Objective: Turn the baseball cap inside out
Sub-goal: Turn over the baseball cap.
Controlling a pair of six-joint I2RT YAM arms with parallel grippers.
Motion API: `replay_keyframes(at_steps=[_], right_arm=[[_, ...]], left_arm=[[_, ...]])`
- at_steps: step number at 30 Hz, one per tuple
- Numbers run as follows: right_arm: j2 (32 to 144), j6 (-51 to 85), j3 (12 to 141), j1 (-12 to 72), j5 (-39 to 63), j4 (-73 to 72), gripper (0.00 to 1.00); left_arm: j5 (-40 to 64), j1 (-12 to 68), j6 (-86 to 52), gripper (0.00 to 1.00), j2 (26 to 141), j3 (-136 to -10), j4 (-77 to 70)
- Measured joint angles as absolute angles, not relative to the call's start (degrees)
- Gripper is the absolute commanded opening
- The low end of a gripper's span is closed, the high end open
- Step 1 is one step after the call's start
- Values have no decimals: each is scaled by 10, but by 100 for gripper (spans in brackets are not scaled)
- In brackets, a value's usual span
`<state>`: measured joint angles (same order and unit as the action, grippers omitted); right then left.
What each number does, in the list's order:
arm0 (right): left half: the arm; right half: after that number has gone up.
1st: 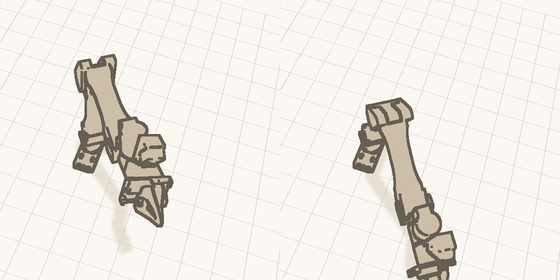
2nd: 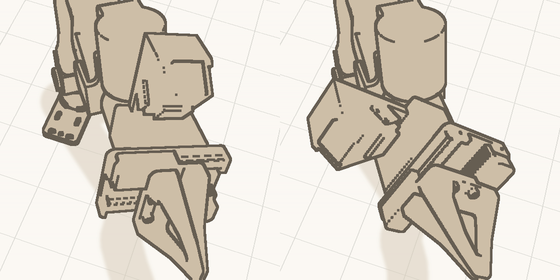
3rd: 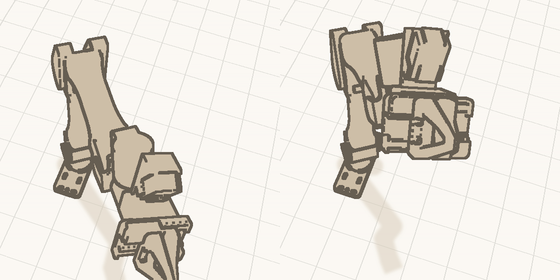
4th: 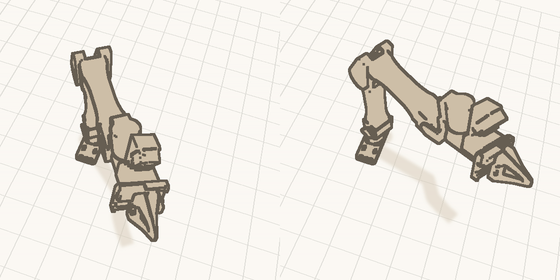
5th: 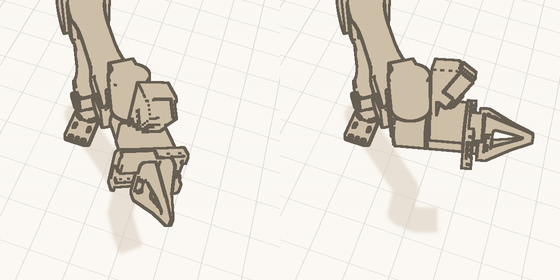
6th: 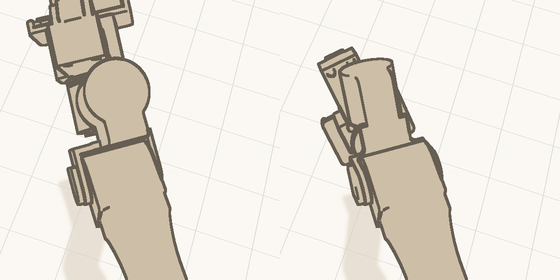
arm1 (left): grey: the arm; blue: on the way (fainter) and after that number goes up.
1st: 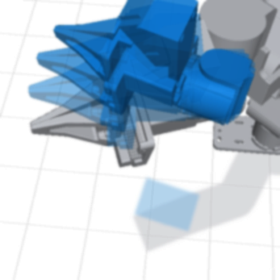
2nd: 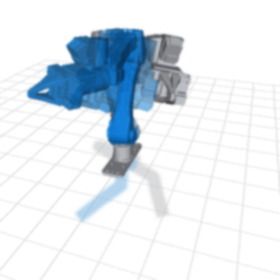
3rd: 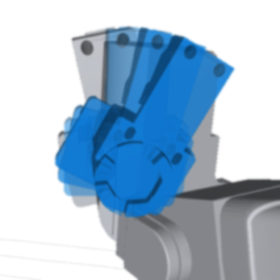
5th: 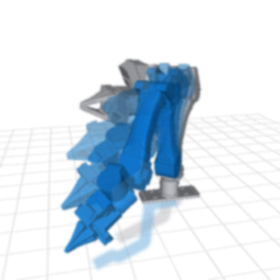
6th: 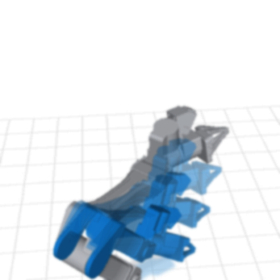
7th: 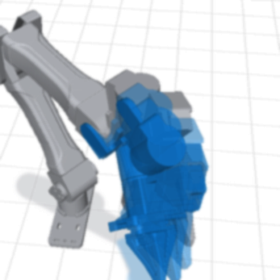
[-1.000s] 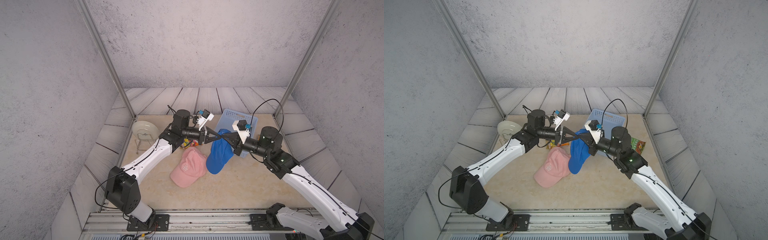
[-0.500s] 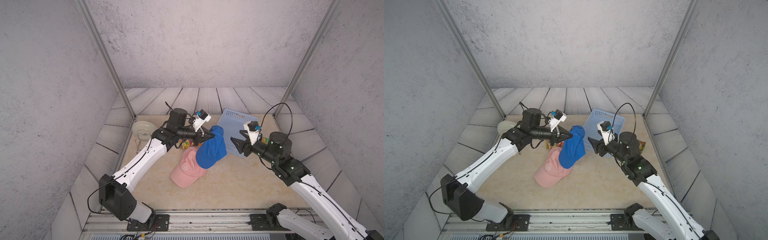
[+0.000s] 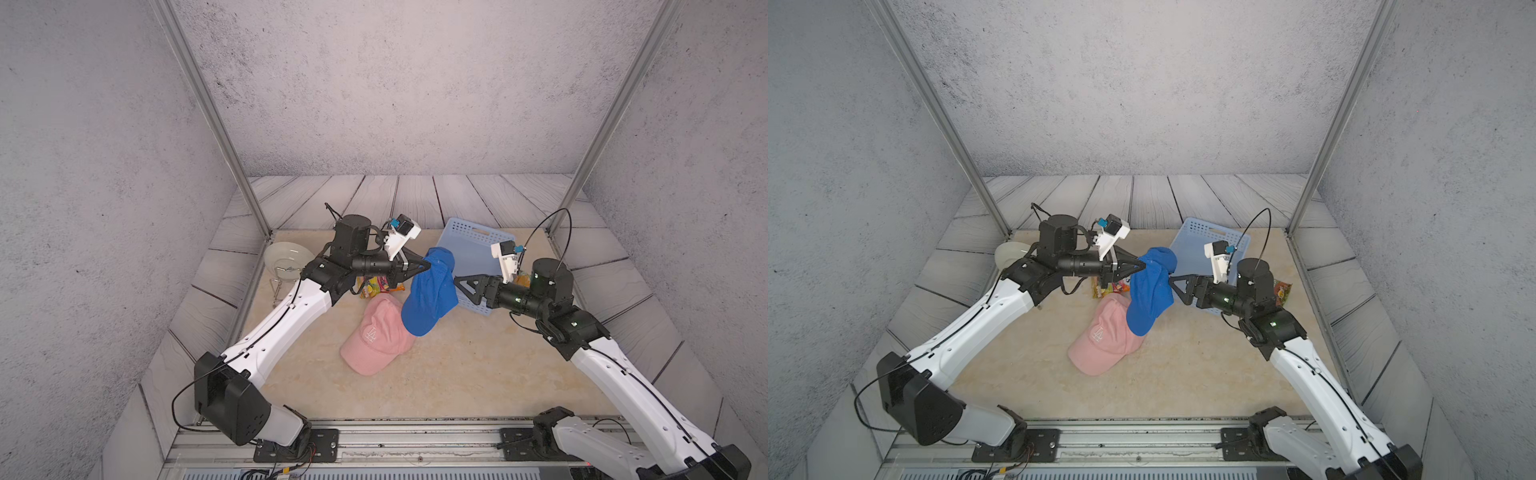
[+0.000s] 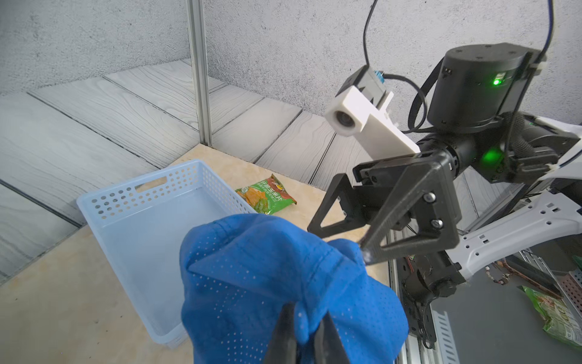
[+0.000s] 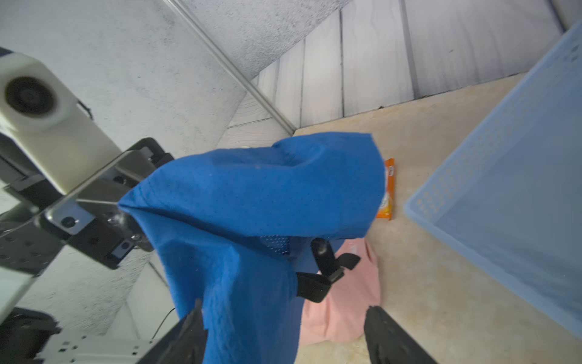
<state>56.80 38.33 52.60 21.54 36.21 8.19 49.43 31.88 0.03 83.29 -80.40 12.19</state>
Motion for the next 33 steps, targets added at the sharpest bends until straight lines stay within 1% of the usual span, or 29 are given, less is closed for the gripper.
replay_keyframes(at_steps=[2,4,7,9,10,11,13,16,19,23,24,27,30,31,33], right_arm=[[573,408,520,216,399,55,78],[586,428,519,216,432,27,71],[611,441,523,216,474,4,45],[625,443,531,216,493,6,18],[630,441,535,216,498,9,8],[632,434,540,216,500,20,0],[631,414,554,216,490,62,0],[616,371,569,215,439,124,0],[585,337,569,220,398,148,0],[567,301,569,224,368,179,0],[568,296,569,224,365,184,3],[571,282,569,224,358,196,27],[571,269,567,216,319,240,55],[571,262,567,215,297,256,63],[569,251,567,214,249,281,72]], left_arm=[[499,319,-5,0,833,-804,113],[505,319,-12,0,833,-804,107],[509,319,-20,0,833,-804,101],[508,319,-25,0,833,-803,98],[508,319,-28,0,832,-802,96],[507,317,-29,1,831,-799,95],[506,312,-31,4,827,-792,96],[508,286,-38,5,819,-776,97],[530,275,-46,5,818,-760,103],[561,275,-61,0,818,-753,105],[566,275,-66,0,818,-753,104],[572,275,-78,0,819,-752,105],[562,263,-71,0,819,-755,114],[558,260,-65,0,819,-759,125],[550,260,-48,0,819,-770,151]])
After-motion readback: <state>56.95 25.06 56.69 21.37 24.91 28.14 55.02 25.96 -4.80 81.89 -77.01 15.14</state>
